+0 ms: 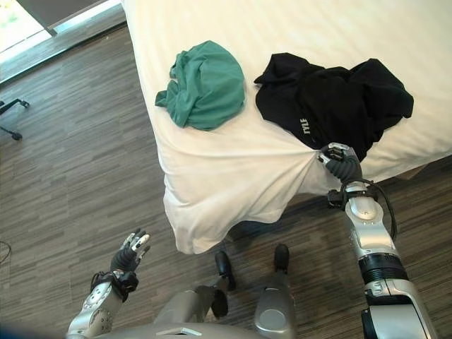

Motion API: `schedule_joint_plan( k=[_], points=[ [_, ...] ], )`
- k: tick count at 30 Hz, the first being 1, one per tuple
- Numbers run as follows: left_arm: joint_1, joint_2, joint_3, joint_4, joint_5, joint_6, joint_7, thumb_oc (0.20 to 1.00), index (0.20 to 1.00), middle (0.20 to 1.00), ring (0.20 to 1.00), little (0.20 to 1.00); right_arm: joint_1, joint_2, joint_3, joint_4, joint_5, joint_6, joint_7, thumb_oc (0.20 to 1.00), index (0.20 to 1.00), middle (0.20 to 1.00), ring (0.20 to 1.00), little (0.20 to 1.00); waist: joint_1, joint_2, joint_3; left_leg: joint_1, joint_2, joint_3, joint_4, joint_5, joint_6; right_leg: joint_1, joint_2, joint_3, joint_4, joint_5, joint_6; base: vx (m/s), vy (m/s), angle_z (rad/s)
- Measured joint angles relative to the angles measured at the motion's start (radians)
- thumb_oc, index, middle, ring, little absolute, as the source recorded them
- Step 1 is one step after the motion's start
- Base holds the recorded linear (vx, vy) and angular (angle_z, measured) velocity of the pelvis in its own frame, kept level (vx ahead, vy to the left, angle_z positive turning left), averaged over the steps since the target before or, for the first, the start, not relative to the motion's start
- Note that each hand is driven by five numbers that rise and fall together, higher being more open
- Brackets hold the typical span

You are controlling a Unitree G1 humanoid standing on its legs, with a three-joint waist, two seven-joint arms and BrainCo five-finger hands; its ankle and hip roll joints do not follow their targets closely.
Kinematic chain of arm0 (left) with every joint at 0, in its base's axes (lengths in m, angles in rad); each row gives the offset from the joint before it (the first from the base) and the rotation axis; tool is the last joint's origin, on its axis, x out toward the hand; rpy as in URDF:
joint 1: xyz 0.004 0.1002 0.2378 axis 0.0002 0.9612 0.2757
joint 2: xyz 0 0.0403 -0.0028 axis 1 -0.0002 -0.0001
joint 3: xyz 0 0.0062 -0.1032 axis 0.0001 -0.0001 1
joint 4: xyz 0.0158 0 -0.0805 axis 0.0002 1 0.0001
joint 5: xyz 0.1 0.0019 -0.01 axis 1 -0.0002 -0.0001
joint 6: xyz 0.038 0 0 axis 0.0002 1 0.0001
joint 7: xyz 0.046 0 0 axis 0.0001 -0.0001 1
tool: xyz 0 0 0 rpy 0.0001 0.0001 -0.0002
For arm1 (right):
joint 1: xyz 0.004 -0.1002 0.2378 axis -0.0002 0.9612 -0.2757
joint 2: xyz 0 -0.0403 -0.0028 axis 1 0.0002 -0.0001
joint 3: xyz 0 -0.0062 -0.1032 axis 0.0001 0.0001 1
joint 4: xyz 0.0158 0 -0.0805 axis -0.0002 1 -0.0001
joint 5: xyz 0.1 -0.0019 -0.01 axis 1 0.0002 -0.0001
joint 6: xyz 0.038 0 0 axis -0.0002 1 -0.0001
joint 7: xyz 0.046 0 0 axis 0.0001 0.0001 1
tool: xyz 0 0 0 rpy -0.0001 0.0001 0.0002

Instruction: Pick up bed clothes into laundry basket.

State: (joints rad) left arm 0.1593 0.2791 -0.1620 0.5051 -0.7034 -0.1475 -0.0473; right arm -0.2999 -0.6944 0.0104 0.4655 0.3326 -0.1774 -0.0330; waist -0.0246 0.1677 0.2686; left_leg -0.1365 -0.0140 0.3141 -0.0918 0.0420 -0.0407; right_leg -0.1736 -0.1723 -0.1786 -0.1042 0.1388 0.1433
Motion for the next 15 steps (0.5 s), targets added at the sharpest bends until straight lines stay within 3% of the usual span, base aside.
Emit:
schedule_joint_plan(
  k=[8,9,11,15],
  points=[
    [-0.009,0.000,0.000,0.052,0.000,0.005,0.000,1.000,1.000,1.000,1.000,1.000,-0.019,-0.018,0.012,0.021,0.000,0.007,0.016,0.200,0.200,0.200,0.200,0.200,0.001,-0.003,0.002,0.000,-0.001,0.000,0.000,-0.002,0.001,0.000,-0.001,-0.001,0.000,-0.001,0.001,0.00,0.000,0.00],
    [-0.012,0.000,0.002,0.053,0.000,0.005,-0.001,1.000,1.000,1.000,1.000,1.000,-0.022,-0.055,0.059,0.032,-0.013,0.016,0.023,1.000,1.000,1.000,1.000,1.000,0.001,-0.006,0.004,0.000,-0.001,0.001,0.000,-0.002,0.001,0.000,0.000,-0.001,0.000,-0.001,0.001,0.00,0.000,0.00],
    [-0.019,0.000,0.011,0.058,0.000,0.006,-0.005,1.000,1.000,1.000,1.000,1.000,-0.037,-0.178,0.143,0.065,-0.104,0.043,0.056,1.000,1.000,1.000,1.000,1.000,0.000,-0.007,0.005,0.001,-0.001,0.000,0.000,-0.002,0.001,0.001,0.000,-0.001,0.000,-0.001,0.002,0.00,0.000,0.00],
    [-0.019,0.000,0.030,0.060,0.000,0.012,-0.019,1.000,1.000,1.000,1.000,1.000,-0.066,-0.300,0.153,0.235,-0.268,0.086,0.082,1.000,1.000,1.000,1.000,1.000,-0.009,-0.037,0.025,0.017,0.009,0.003,0.000,-0.001,0.002,0.010,0.009,0.002,0.000,0.000,0.000,-0.02,0.003,-0.10]
  ],
)
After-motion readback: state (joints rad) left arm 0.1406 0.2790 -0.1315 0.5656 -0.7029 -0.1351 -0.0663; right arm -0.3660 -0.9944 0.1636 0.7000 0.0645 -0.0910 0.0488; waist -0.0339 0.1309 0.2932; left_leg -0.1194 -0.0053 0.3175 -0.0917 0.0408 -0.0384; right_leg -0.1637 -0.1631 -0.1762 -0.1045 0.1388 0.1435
